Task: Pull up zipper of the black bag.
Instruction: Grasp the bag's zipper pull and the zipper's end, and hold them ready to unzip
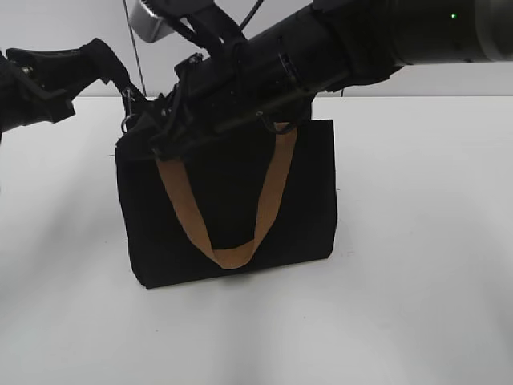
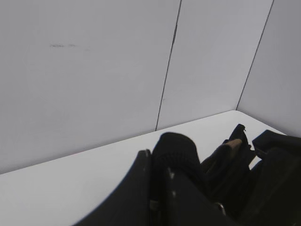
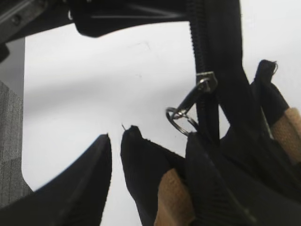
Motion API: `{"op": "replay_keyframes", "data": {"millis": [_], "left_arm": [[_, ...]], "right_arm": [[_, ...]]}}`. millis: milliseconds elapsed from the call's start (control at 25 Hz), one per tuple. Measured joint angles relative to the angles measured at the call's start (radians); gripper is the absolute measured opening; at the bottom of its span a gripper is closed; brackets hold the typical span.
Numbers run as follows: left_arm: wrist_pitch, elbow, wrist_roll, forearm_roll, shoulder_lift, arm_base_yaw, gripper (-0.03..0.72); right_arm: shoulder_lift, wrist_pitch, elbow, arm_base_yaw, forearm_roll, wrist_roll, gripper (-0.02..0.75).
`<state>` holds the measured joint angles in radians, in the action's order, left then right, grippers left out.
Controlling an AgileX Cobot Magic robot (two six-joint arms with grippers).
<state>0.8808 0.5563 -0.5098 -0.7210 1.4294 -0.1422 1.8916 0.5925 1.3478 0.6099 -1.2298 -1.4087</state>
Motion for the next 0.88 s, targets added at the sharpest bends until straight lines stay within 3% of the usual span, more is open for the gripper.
{"op": "replay_keyframes", "data": {"millis": [440, 880], "left_arm": [[0.001, 0.000, -0.001, -0.002, 0.000, 0.000, 0.008], [0.001, 0.000, -0.002, -0.003, 0.000, 0.000, 0.008]], "right_arm": [[0.000, -0.023, 0.000, 0.000, 0.048, 0.028, 0.400], [0.012, -0.028, 0.000, 0.000, 0.023, 0.031, 0.400]]}}
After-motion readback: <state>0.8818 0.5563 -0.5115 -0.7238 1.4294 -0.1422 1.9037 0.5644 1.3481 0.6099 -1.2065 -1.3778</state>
